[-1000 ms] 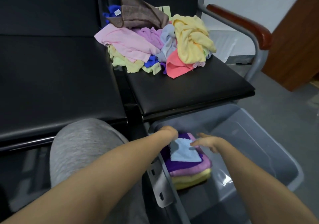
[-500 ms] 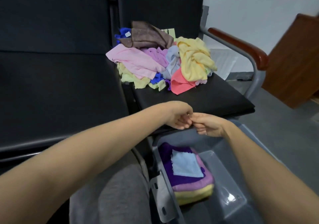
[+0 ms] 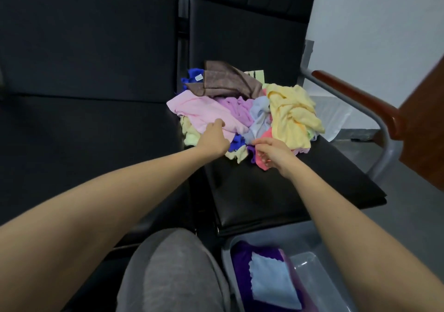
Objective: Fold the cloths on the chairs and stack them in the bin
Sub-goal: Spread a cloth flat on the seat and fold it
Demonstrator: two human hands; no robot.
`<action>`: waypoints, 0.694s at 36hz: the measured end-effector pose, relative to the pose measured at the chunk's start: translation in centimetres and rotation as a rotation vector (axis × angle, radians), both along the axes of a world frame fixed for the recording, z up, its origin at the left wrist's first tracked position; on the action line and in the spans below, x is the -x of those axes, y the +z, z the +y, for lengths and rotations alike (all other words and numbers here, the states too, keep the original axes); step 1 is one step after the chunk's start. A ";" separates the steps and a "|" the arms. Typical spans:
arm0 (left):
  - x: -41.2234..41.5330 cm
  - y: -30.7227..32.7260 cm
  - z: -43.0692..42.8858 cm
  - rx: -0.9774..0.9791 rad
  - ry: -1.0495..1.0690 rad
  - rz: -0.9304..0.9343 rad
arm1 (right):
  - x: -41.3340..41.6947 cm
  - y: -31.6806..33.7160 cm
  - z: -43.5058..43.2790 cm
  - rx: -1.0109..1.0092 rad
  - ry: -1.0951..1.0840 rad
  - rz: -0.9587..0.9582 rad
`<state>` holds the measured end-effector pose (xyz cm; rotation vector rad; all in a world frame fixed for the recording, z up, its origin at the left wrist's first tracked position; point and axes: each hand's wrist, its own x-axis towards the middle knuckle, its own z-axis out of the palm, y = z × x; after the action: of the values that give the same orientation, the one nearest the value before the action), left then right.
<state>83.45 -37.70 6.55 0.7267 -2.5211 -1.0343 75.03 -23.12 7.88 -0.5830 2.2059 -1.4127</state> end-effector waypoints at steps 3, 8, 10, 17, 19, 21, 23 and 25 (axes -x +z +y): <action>1.7 -0.1 -2.5 0.119 0.046 0.033 | 1.1 -0.3 -1.2 -0.039 0.010 0.037; 4.0 -1.2 -4.8 0.245 -0.066 -0.131 | 2.5 -1.5 -3.1 -0.049 0.052 0.046; 4.6 -1.9 -4.8 0.291 -0.123 -0.141 | 2.5 -2.4 -3.6 -0.049 0.071 0.047; 5.5 -1.1 -4.8 0.466 0.031 -0.023 | 1.3 -4.7 -5.2 -0.060 0.080 0.098; 5.7 -0.8 -4.4 0.426 0.073 0.085 | 1.3 -4.3 -5.6 -0.049 0.084 0.108; 5.3 -0.1 -3.6 0.300 0.097 0.220 | 1.4 -4.1 -6.0 -0.022 0.114 0.164; 4.7 0.9 -2.5 0.187 0.057 0.354 | 1.4 -3.6 -6.5 0.037 0.096 0.240; 3.9 2.2 -1.1 0.155 -0.009 0.468 | 1.1 -3.2 -7.1 0.049 0.063 0.328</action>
<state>79.52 -38.83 8.77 0.3744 -2.1669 -0.8767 73.95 -30.27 4.64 -0.9521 2.3795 -1.4257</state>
